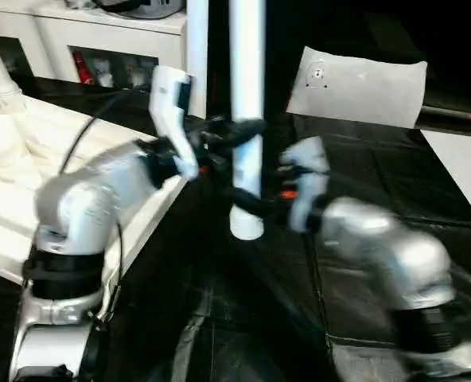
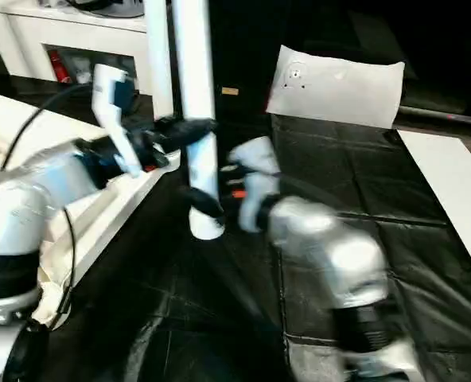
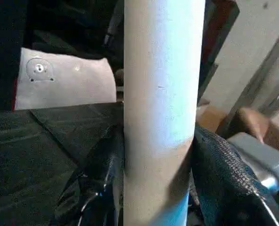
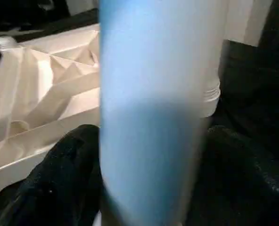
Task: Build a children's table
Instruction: Pick table leg
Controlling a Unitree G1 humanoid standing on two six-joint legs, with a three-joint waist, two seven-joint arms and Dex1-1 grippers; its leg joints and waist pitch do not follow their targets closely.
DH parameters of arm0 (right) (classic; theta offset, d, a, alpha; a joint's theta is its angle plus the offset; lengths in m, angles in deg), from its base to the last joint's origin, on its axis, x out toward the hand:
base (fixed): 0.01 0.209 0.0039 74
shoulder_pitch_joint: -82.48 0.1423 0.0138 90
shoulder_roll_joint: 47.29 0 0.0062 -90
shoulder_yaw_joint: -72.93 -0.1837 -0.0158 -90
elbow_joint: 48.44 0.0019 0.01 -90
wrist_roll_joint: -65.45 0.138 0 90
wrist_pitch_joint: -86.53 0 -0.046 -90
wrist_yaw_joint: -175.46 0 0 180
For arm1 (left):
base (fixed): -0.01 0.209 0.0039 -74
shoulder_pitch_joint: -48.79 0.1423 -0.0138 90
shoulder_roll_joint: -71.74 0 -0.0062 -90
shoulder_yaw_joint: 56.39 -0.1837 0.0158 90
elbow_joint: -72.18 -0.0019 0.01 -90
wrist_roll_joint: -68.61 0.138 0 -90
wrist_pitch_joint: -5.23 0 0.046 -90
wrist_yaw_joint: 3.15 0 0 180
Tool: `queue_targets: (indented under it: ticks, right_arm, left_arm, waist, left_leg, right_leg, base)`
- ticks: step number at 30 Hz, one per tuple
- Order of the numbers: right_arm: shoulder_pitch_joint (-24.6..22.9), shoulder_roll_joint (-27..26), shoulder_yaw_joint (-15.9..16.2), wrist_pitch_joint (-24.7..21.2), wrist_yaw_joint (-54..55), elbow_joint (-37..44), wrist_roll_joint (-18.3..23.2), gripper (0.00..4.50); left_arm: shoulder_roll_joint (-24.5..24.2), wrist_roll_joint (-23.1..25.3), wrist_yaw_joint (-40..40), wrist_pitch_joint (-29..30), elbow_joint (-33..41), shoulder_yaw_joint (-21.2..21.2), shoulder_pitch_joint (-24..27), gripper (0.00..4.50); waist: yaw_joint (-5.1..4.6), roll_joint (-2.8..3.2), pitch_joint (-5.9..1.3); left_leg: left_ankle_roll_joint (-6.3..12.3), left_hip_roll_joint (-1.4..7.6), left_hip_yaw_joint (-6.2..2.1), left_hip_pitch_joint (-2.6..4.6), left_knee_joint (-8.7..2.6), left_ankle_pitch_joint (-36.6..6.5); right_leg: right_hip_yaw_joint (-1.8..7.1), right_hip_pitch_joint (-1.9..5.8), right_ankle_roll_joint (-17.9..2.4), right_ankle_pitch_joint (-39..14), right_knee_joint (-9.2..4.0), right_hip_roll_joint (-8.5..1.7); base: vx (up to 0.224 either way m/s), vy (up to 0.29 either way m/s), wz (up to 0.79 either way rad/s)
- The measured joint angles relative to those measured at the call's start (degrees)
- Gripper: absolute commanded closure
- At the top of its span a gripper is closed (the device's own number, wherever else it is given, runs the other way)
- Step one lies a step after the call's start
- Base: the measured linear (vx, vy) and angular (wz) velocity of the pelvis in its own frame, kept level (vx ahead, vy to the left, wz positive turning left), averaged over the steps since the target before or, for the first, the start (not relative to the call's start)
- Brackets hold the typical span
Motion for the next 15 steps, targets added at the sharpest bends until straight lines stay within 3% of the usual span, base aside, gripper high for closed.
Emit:
queue_targets:
  ticks: [9, 15]
  right_arm:
    - [0.00, -0.22, 0.31, 0.29, -0.01, -0.61, -1.09, 0.58]
    - [-0.29, 2.44, 0.35, -1.58, -3.47, -0.60, -0.50, 0.58]
  left_arm:
    - [-2.36, 4.05, 1.68, -2.13, 0.06, -3.40, 0.27, 2.68]
    - [-2.96, 4.86, 3.14, -2.65, 0.19, -4.04, 0.26, 2.68]
  waist:
    - [-0.10, 0.00, 0.00]
    - [0.02, 0.00, 0.00]
  left_leg:
    - [-0.01, 0.00, 0.00, 0.01, 0.00, 0.00]
    - [-0.01, 0.00, 0.00, 0.01, 0.00, 0.01]
  right_leg:
    - [0.01, 0.00, 0.02, 0.01, 0.01, 0.00]
    - [0.02, 0.00, 0.02, 0.01, 0.03, 0.00]
  base:
    - [0.000, 0.000, 0.00]
    - [0.000, 0.000, 0.00]
